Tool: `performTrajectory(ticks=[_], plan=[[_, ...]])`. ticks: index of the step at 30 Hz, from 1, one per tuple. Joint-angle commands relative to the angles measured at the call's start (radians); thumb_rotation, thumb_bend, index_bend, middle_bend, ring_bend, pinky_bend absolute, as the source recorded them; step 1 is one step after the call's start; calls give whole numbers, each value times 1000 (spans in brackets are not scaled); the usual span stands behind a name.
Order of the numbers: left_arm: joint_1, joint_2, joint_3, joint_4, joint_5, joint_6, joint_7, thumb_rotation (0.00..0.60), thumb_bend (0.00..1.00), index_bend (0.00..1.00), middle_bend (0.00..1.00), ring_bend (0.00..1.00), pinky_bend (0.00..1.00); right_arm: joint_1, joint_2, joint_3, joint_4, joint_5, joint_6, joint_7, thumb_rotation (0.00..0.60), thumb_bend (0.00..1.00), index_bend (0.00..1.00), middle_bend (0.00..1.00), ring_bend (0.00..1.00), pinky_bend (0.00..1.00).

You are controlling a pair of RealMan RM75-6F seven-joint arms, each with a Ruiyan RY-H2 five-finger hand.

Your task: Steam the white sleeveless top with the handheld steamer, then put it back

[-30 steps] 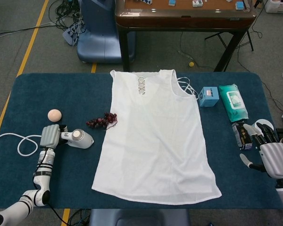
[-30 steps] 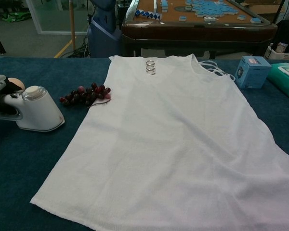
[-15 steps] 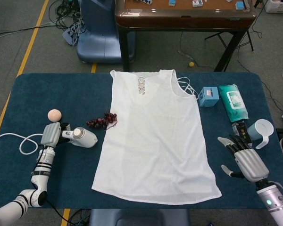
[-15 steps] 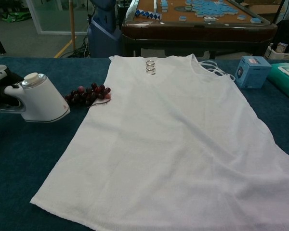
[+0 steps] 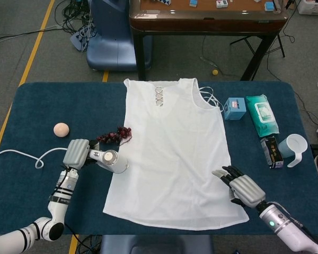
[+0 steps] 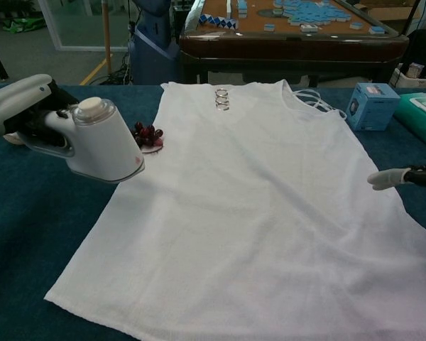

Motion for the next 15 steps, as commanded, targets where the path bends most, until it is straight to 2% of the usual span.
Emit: performTrajectory(ticks=[1, 8, 15], plan=[[-27, -28, 4, -14, -3, -15, 38, 600, 203, 869, 795, 668, 772, 14, -29, -13, 28, -7, -16, 13, 600, 1000, 21, 127, 36, 37], [-80, -107, 0, 38, -19, -50, 93, 600, 203, 869, 794, 668, 772, 30, -92, -33, 91, -8, -32, 44, 600, 1000, 21, 127, 36, 38], [-126, -190, -7, 139, -34, -71, 126, 600, 203, 869, 794, 667, 772, 49, -142, -43, 144, -2, -46, 86, 600, 1000, 21, 127, 36, 37]])
